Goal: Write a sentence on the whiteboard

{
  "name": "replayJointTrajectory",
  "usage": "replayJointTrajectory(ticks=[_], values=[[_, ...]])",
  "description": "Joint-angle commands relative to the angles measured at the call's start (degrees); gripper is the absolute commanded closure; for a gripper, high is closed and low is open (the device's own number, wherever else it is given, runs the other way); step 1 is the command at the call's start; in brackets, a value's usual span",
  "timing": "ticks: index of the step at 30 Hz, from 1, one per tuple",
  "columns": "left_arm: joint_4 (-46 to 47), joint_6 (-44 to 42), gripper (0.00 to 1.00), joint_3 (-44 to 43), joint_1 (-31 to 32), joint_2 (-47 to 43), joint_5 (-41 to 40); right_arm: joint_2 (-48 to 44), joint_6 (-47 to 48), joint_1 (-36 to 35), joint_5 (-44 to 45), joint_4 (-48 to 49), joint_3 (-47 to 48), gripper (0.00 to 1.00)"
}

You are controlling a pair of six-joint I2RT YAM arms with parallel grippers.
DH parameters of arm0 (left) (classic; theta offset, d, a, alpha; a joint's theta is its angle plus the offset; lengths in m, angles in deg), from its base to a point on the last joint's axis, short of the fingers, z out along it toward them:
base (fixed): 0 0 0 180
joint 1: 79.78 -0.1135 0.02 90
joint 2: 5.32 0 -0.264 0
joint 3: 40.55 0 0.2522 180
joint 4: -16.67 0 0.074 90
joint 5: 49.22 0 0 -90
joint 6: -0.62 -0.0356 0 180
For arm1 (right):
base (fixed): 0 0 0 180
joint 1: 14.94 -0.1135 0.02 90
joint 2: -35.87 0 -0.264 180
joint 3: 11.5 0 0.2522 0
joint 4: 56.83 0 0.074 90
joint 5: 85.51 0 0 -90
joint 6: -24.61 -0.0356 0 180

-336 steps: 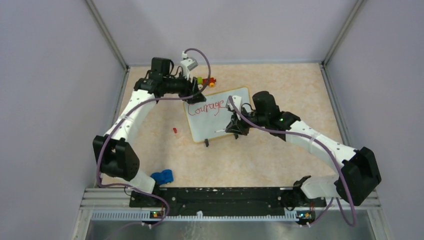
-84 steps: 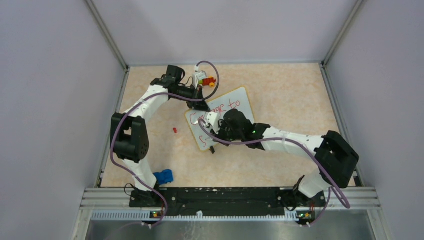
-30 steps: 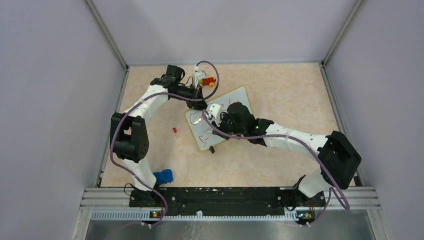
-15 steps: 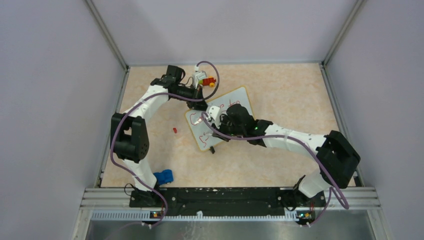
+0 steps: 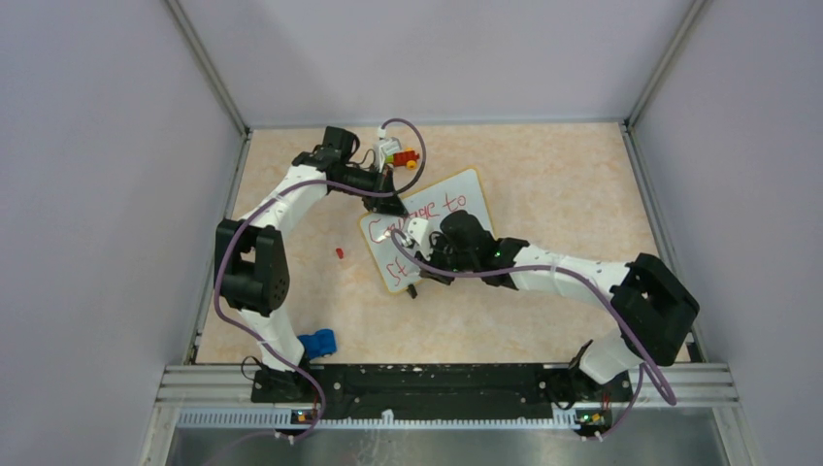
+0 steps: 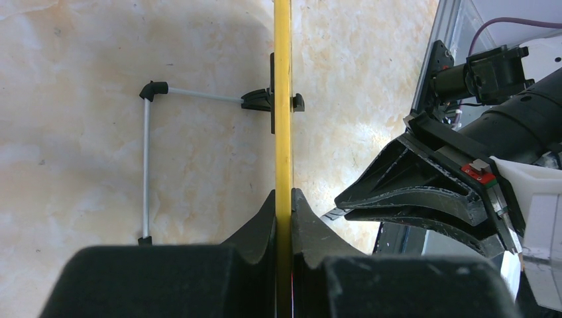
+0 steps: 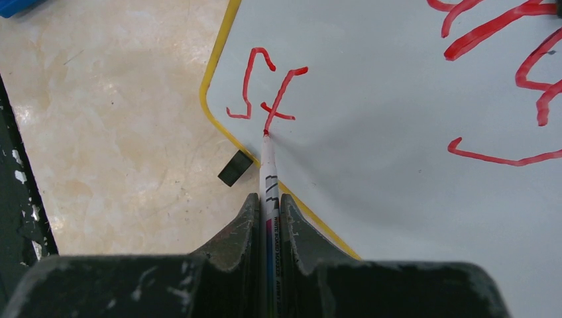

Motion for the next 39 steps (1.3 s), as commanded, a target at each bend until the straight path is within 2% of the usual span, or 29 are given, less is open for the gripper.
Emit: replayJointTrajectory(ticks=[1,16,26,39], values=[[-5.20,-2.48,1.00,1.02,1.49,1.48,-2.16,-1.15,1.55,-0.55,0.92,0.47,-0.37,1.00],[-5.27,-2.50,1.00,1.09,1.50,1.22,-2.29,-3.74,0.75,0.48,1.30,-1.50,0.71,1.00],[-5.35,-2.52,1.00,1.21,1.50,0.82,-2.04,-6.93,-0.35,1.93,-4.61,-2.33,1.03,1.00],[-5.27,-2.61,1.00,1.38,1.49,0.51,-2.01,-6.99,-0.09,2.76,-2.77,0.82,-0.35,1.00]])
